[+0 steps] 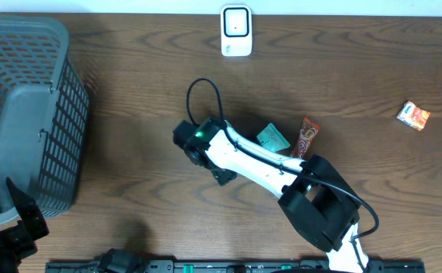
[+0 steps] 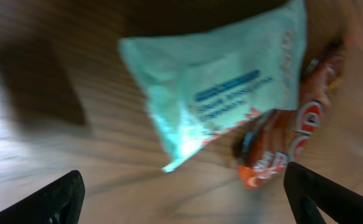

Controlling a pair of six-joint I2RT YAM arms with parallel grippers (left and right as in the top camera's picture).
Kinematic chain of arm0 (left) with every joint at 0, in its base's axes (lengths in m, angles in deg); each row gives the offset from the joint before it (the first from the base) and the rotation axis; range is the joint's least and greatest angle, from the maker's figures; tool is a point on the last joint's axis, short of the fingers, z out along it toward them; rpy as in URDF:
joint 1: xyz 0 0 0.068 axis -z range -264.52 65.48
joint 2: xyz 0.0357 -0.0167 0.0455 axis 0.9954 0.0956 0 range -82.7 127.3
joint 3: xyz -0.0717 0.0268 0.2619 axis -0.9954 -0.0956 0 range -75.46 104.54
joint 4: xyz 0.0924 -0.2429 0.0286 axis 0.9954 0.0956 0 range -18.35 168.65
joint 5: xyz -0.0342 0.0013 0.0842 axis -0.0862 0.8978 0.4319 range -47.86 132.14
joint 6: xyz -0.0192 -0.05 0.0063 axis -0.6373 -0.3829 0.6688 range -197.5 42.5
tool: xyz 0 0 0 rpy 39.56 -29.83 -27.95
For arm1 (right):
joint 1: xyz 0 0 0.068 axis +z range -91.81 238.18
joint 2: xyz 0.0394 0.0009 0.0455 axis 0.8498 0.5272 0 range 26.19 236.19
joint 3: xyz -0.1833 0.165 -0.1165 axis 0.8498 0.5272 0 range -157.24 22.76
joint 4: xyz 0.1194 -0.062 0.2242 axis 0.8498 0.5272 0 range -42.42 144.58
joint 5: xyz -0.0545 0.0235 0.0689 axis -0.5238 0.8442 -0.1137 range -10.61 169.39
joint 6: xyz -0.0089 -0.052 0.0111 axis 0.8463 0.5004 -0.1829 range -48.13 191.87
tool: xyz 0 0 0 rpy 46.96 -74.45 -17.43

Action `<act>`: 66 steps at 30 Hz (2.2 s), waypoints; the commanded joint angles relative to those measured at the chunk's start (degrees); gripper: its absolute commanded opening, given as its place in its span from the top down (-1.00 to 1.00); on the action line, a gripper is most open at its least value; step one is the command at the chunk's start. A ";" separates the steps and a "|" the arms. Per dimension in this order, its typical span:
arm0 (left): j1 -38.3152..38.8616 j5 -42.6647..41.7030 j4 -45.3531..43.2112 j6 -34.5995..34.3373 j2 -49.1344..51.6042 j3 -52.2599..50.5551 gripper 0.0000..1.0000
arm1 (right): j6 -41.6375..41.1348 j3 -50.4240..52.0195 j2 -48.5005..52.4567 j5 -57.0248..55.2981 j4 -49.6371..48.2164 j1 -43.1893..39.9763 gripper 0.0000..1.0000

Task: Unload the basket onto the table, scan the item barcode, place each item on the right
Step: 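Move the right gripper back over the green tissue pack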

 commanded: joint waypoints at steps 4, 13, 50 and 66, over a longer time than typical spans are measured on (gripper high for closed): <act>-0.24 0.33 0.02 -0.70 0.04 0.04 -0.96 | 3.32 3.17 0.07 -6.80 -5.35 -0.57 -0.88; -0.24 0.33 0.02 -0.70 0.04 0.04 -0.96 | 6.03 6.75 3.19 -11.21 -10.03 -1.36 -0.85; -0.24 0.33 0.02 -0.70 0.04 0.04 -0.96 | 9.60 -15.54 -3.91 25.05 10.78 -15.76 -0.80; -0.24 0.33 0.02 -0.70 0.04 0.04 -0.96 | 36.96 -15.45 4.74 55.45 6.54 -41.88 -0.98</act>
